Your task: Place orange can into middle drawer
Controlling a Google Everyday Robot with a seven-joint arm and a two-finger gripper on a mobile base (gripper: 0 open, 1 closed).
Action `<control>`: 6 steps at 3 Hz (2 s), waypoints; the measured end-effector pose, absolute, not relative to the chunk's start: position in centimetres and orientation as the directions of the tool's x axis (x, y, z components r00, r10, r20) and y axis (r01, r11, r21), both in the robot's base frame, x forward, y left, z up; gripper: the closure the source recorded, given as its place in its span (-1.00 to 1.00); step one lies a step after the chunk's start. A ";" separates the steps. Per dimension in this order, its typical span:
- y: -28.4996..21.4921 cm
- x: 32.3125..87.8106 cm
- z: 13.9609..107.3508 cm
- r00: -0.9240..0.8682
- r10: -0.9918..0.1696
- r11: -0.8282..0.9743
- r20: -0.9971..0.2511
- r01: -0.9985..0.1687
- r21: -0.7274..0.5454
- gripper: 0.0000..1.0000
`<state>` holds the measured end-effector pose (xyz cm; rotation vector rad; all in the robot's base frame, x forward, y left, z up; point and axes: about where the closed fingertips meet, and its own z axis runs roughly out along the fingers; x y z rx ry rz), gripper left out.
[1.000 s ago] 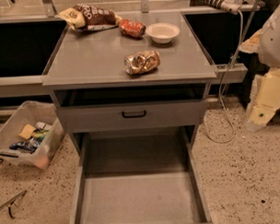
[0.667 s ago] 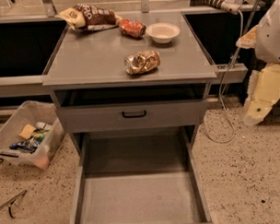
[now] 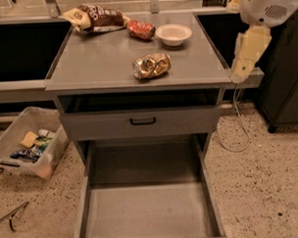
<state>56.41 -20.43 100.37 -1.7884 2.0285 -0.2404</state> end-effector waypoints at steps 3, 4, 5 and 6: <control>-15.4 64.6 101.5 0.106 -0.966 0.018 -0.237 -0.884 -0.467 -1.00; -14.7 65.5 100.9 0.125 -0.964 -0.001 -0.236 -0.884 -0.467 -1.00; -13.0 67.1 99.5 0.168 -0.958 -0.044 -0.231 -0.886 -0.461 -1.00; -10.3 68.8 97.3 0.222 -0.946 -0.098 -0.236 -0.890 -0.444 -1.00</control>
Offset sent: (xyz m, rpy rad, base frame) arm 0.1066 0.0833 0.0062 0.0756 -0.0313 0.3224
